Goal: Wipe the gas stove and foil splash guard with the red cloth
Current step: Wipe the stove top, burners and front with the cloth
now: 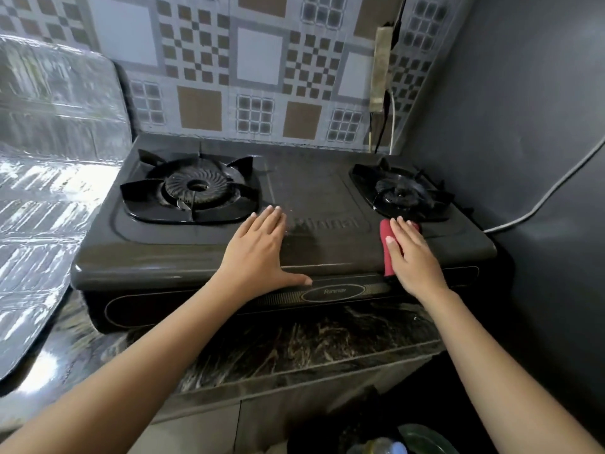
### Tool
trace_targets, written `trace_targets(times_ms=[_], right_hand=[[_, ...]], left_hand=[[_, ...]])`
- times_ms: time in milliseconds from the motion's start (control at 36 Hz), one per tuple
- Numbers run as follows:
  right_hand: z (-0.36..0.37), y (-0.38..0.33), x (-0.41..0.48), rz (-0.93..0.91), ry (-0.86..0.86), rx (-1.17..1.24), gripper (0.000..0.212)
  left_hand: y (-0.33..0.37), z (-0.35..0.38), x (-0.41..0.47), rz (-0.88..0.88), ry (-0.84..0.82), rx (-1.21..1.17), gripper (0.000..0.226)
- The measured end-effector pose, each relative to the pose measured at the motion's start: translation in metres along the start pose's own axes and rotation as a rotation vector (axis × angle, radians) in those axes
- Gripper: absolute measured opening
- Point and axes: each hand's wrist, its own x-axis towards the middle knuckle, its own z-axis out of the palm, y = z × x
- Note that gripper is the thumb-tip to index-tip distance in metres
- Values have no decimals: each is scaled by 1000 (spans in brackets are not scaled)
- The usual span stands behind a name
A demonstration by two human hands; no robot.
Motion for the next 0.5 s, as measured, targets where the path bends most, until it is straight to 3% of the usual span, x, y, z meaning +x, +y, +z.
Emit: trace_targets(times_ms=[167,500], right_hand=[[16,-16,8,-60,91,-100,45],[31,-61,27,-169,-78,-88,50]], left_hand=[[-1,-1,-34,-273,200,8,129],[-10,20,-85,-777,429,-124,141]])
